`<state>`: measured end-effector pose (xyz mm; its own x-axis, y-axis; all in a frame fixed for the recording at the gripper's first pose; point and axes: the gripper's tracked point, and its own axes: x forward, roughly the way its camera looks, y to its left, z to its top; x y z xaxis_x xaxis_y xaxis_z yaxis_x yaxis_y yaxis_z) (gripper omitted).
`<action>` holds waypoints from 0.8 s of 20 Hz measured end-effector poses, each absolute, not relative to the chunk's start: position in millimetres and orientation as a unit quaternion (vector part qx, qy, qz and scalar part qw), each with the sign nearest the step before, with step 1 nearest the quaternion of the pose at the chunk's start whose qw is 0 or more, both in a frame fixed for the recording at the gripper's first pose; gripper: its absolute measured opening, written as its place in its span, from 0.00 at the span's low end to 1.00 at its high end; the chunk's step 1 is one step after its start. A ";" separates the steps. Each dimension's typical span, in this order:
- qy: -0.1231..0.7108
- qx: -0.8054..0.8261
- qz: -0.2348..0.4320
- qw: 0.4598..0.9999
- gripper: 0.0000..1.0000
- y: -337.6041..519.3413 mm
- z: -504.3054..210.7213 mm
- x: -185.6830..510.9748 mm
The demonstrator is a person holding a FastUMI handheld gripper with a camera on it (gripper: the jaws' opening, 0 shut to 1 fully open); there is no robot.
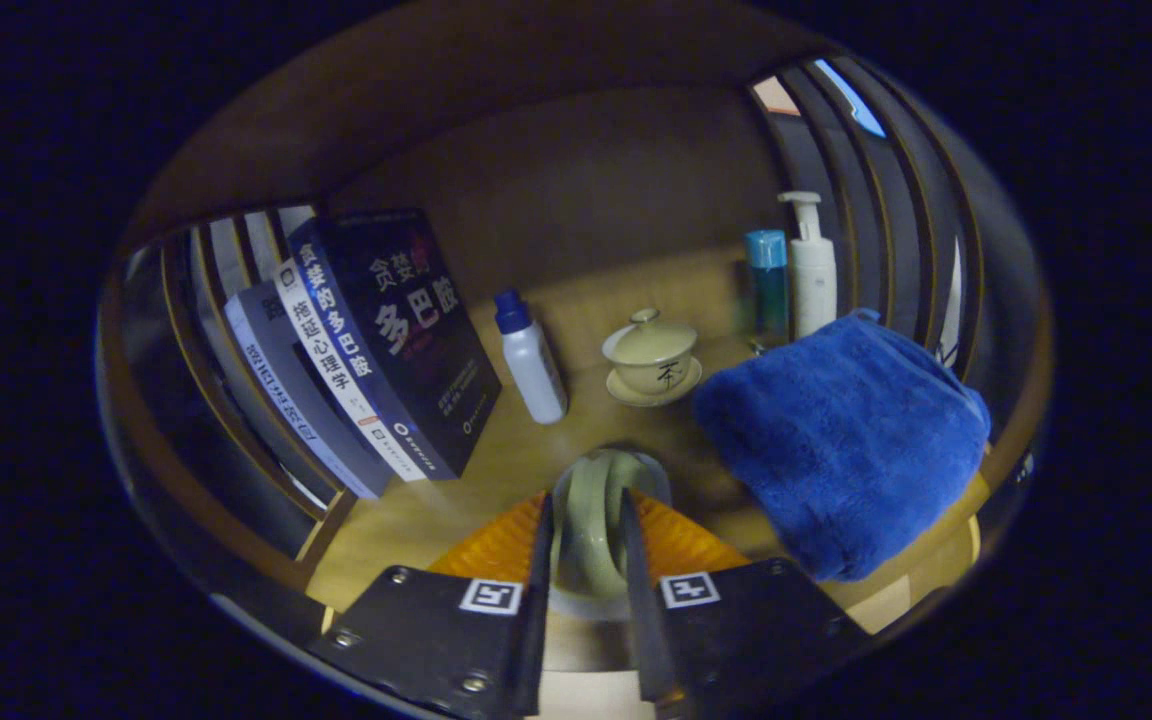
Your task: Pull open the drawer, take out the items inside it, and place them on the countertop above the cabinet.
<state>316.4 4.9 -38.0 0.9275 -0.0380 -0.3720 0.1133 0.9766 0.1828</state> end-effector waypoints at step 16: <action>0.127 0.067 -0.022 0.989 0.99 11.8 44.3 94.1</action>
<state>94.1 11.8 44.3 0.9670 -0.0271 -0.2533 0.0608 0.9902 0.1261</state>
